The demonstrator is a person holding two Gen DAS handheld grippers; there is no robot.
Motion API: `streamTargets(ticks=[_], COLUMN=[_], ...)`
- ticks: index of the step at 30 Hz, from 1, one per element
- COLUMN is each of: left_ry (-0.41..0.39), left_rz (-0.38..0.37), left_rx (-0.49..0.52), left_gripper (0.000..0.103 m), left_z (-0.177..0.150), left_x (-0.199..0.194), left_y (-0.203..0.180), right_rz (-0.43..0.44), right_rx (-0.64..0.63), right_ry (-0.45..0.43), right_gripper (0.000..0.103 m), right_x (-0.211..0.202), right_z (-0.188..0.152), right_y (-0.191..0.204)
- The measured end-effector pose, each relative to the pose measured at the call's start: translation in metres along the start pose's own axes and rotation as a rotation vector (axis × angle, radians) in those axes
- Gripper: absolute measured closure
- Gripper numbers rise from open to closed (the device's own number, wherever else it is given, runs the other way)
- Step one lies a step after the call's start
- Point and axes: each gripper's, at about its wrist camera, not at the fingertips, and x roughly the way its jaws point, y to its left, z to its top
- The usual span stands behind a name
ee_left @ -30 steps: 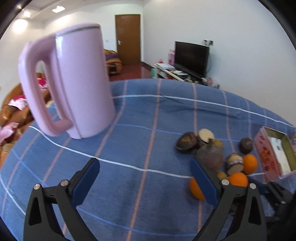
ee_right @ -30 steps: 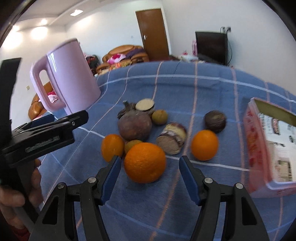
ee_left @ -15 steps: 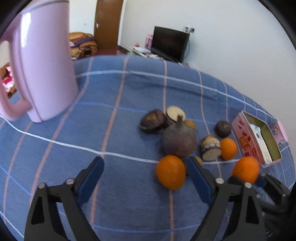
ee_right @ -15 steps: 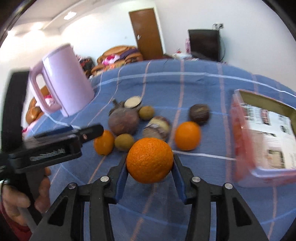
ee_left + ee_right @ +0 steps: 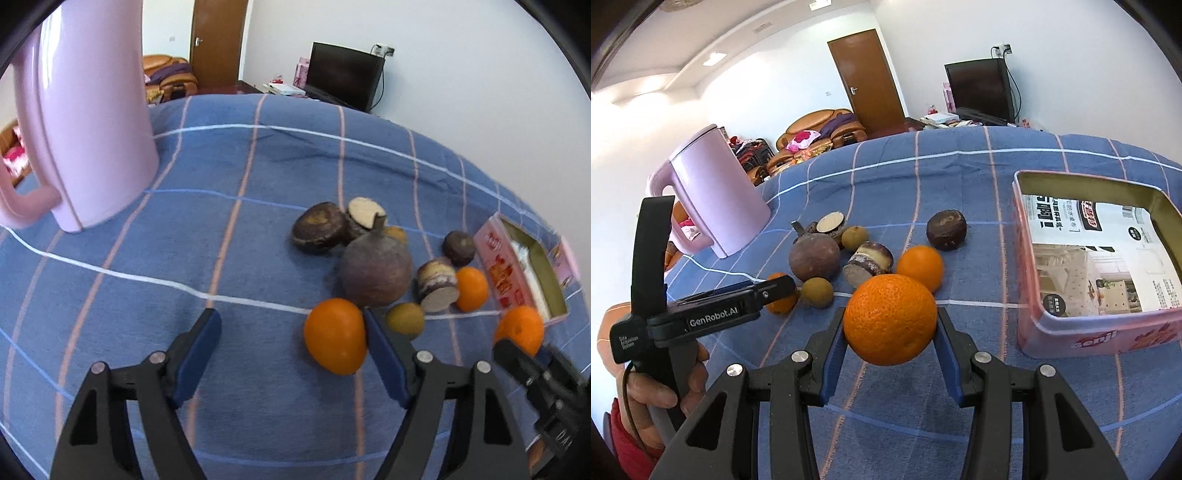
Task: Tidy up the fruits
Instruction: 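Grasp a large orange with the right tool while the left tool grasps another orange, then carry both oranges into the pink tin and open both tools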
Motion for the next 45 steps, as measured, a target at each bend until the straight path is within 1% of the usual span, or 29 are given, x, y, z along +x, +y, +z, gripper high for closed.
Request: streamTargets(ticks=[3,5,8,9,11,14,15,16,17,19,20,23,25,27,29,30,31,33,36,38,42,45], left_ry=[-0.017,-0.025,0.003,-0.018,-0.015,-0.007,-0.014,-0.021,-0.024,-0.031,-0.036,-0.065,-0.114,-0.197,-0.279,-0.320,-0.346,-0.360,-0.392,-0.406,-0.406,-0.395], left_rz=[0.079,0.115,0.140,0.139,0.130,0.087,0.100,0.114,0.113,0.116,0.114,0.090,0.067,0.032,0.007,-0.009,-0.026,-0.041,-0.053,-0.062,-0.069,-0.112], left_rx=[0.113,0.157,0.168,0.161,0.152,0.066,0.060,0.062,0.060,0.054,0.045,-0.015,-0.044,-0.051,-0.039,-0.028,-0.016,-0.001,0.002,0.014,0.049,0.058], left_gripper=[0.021,0.020,0.020,0.021,0.023,0.034,0.042,0.049,0.052,0.066,0.068,0.068,0.068,0.068,0.068,0.068,0.068,0.068,0.068,0.068,0.068,0.068], left_z=[-0.003,-0.004,-0.006,-0.006,-0.004,-0.001,-0.001,-0.002,-0.002,-0.001,-0.001,0.000,0.001,0.000,0.000,-0.002,-0.003,-0.006,-0.009,-0.011,-0.014,-0.015], left_x=[-0.003,-0.001,0.010,0.009,0.011,0.012,0.011,0.010,0.010,0.009,0.009,0.005,-0.001,-0.013,-0.025,-0.029,-0.033,-0.035,-0.040,-0.045,-0.046,-0.045], left_y=[-0.012,-0.020,-0.026,-0.026,-0.024,-0.008,-0.007,-0.006,-0.006,-0.007,-0.006,0.001,0.003,0.002,-0.003,-0.007,-0.011,-0.019,-0.030,-0.040,-0.073,-0.094], right_rz=[-0.006,-0.008,-0.006,-0.005,-0.002,-0.009,-0.013,-0.014,-0.012,-0.012,-0.013,-0.018,-0.033,-0.055,-0.089,-0.098,-0.115,-0.145,-0.237,-0.275,-0.302,-0.314], right_rx=[0.004,0.011,0.017,0.017,0.016,0.011,0.011,0.012,0.015,0.016,0.012,-0.004,-0.014,-0.021,-0.019,-0.017,-0.012,-0.013,-0.048,-0.065,-0.072,-0.077], right_ry=[0.006,0.010,0.014,0.015,0.016,-0.001,-0.005,-0.006,-0.007,-0.012,-0.021,-0.063,-0.118,-0.159,-0.214,-0.227,-0.248,-0.277,-0.313,-0.327,-0.319,-0.306], right_gripper=[0.055,0.055,0.055,0.055,0.055,0.055,0.055,0.055,0.055,0.055,0.055,0.055,0.055,0.055,0.055,0.055,0.055,0.055,0.055,0.055,0.055,0.055], right_x=[0.001,0.002,0.004,0.004,0.005,0.002,0.002,0.001,0.002,0.001,-0.001,-0.010,-0.022,-0.031,-0.044,-0.047,-0.053,-0.061,-0.072,-0.078,-0.081,-0.082], right_z=[0.000,0.000,0.000,0.000,-0.001,0.000,0.000,0.000,0.000,0.000,0.000,0.003,0.007,0.011,0.017,0.020,0.023,0.026,0.026,0.025,0.026,0.027], right_y=[-0.002,-0.004,-0.005,-0.004,-0.003,-0.003,-0.003,-0.004,-0.005,-0.005,-0.005,-0.004,-0.006,-0.009,-0.018,-0.020,-0.026,-0.036,-0.055,-0.068,-0.089,-0.104])
